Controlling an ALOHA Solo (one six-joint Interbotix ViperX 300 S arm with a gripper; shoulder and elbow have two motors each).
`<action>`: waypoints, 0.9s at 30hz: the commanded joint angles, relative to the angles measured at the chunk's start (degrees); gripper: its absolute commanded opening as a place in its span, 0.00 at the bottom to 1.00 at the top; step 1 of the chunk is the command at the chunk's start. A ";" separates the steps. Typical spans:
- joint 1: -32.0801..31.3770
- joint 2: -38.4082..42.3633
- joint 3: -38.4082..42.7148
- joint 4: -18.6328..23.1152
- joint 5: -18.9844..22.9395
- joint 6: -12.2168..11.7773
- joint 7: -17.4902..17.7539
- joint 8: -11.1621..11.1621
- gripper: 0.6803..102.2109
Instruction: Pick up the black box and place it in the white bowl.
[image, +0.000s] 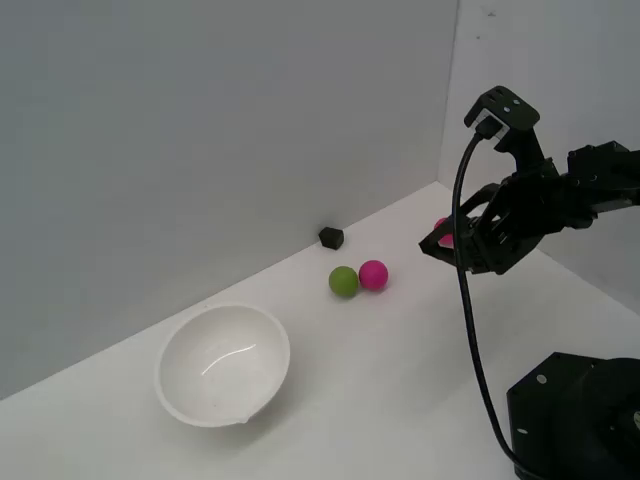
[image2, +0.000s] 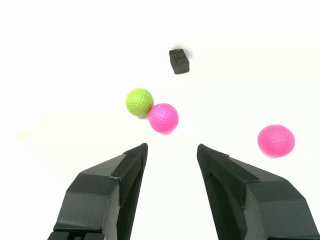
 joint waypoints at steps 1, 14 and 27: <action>0.35 -1.23 -1.32 -0.35 -0.70 -0.44 0.88 -0.09 0.53; 0.35 -0.88 -0.88 -0.70 -1.05 -0.26 1.67 -0.09 0.53; 0.35 -6.15 -6.33 -7.12 -7.91 -0.09 2.81 -0.09 0.53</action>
